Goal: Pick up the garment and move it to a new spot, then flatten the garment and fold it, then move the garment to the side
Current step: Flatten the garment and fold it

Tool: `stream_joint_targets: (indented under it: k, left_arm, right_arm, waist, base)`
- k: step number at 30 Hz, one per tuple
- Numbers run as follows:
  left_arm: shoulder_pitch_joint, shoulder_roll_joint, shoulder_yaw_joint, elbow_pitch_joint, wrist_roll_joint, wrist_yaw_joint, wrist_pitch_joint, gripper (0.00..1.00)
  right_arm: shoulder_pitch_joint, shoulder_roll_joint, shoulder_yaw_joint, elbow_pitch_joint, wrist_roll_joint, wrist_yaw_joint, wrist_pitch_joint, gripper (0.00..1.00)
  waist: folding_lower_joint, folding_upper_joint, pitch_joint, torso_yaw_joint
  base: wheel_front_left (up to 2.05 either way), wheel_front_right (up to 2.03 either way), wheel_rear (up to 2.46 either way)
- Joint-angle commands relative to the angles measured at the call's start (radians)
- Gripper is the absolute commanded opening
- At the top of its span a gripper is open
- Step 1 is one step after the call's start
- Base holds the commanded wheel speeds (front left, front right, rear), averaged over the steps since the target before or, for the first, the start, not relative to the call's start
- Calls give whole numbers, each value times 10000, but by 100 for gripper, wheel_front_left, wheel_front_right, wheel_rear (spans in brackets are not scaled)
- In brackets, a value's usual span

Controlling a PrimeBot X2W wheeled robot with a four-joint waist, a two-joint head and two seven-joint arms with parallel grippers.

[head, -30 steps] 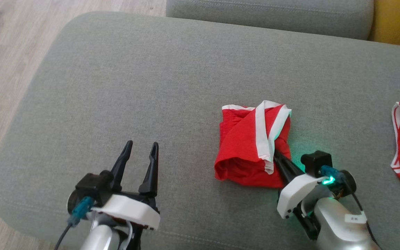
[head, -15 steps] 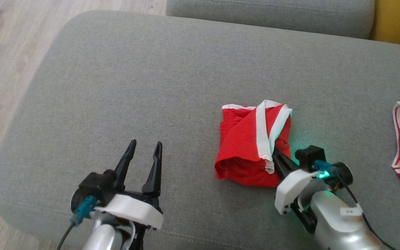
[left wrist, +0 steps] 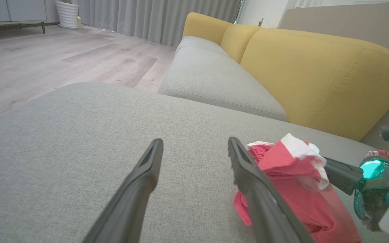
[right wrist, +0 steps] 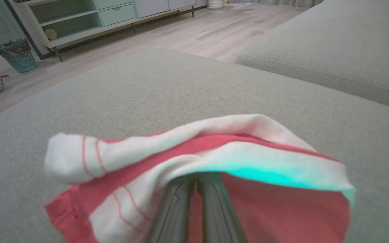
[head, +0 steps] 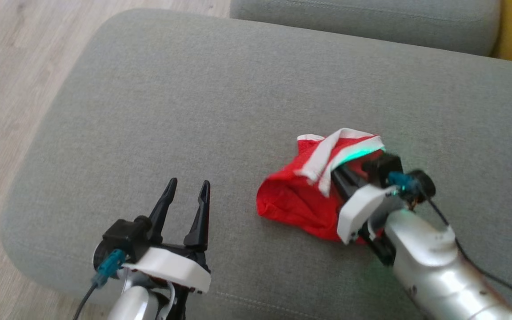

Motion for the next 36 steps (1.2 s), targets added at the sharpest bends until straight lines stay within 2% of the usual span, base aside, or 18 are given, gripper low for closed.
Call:
stream_joint_targets:
  k: [1,12,17,23,28,36]
  left_arm:
    - [-474,12,228,-314,-102,58,-122,100]
    - [-831,12,-213,-425,-498,183,-122,100]
    - [-897,12,-260,-415,-582,278,-122,100]
    - [-943,12,-110,-414,-487,303,-122,100]
    - [-1010,12,149,-505,-329,265,-122,100]
    - [-925,12,768,-768,-169,198,-122,100]
  right_arm:
    - [-475,-25,200,-294,113,35,43,0]
    - [-2260,-778,1173,221,1233,35,1259,0]
    - [-2654,-833,1796,844,1911,35,1960,0]
    - [-2895,-854,2108,934,2378,35,1596,0]
    - [-3387,-1080,2144,638,2697,35,704,0]
    - [-3310,-1678,1449,-177,3095,35,-227,0]
  waist:
    - [0,0,62,83]
    - [0,0,790,968]
    - [0,0,920,1121]
    - [0,0,753,732]
    - [0,0,492,18]
    - [0,0,-130,-1233]
  base:
    - [0,0,0]
    - [0,0,0]
    - [0,0,0]
    - [0,0,0]
    - [0,0,0]
    - [0,0,0]
